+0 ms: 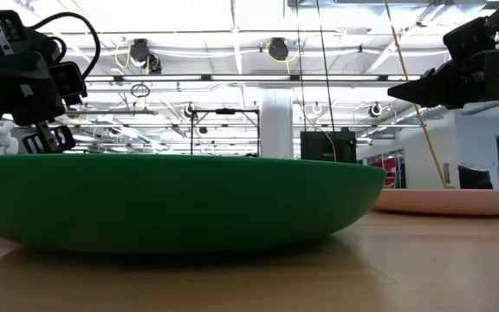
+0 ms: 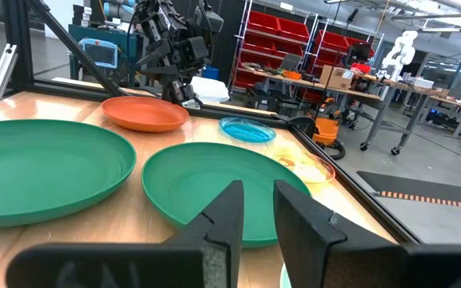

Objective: Stack plastic plates

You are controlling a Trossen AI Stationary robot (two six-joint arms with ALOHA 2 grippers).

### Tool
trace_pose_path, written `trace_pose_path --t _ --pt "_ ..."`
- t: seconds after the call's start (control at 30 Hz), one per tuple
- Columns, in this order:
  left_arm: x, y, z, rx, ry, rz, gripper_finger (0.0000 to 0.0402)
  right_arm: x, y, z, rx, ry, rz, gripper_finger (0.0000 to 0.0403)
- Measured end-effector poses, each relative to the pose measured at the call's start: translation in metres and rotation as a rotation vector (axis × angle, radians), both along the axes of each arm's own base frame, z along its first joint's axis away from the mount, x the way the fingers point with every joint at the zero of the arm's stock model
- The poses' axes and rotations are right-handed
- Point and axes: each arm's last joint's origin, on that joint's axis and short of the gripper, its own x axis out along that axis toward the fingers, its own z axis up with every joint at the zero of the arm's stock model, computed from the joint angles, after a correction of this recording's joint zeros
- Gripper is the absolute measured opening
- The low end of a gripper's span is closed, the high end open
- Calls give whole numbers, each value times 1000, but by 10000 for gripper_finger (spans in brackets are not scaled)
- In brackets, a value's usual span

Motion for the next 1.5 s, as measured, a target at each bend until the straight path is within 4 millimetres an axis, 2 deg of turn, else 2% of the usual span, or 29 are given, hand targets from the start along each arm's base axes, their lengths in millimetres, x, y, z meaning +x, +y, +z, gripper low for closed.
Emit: trace_pose_path --t 0.2,0.37,0.6,0.67,0.8,0.87,1.03,1.17,1.3,1.37,1.5 --pt "0 0 0 0 0 0 65 0 0 0 -6 1 0 63" --pt "0 0 0 0 0 0 65 0 0 0 -173 29 4 63" --pt "0 0 0 -2 -1 -7 65 0 -2 0 -255 48 -52 63" --pt "0 0 0 -2 -1 -6 65 0 -1 0 -185 35 -46 63" --pt "0 0 0 17 -15 -8 65 0 -2 3 233 -79 -63 63" --pt "0 0 0 21 -19 -9 65 0 -2 3 370 -108 -83 63" --pt "0 0 0 22 -20 -8 65 0 -1 9 526 -195 -49 63" --pt "0 0 0 20 -18 -8 65 3 2 15 578 -246 18 63" --pt "0 0 0 21 -19 -8 65 9 5 10 621 -163 20 63" --pt "0 0 0 20 -18 -8 65 13 6 22 639 -176 42 63" --pt "0 0 0 21 -18 -8 65 21 10 33 653 -126 61 63"
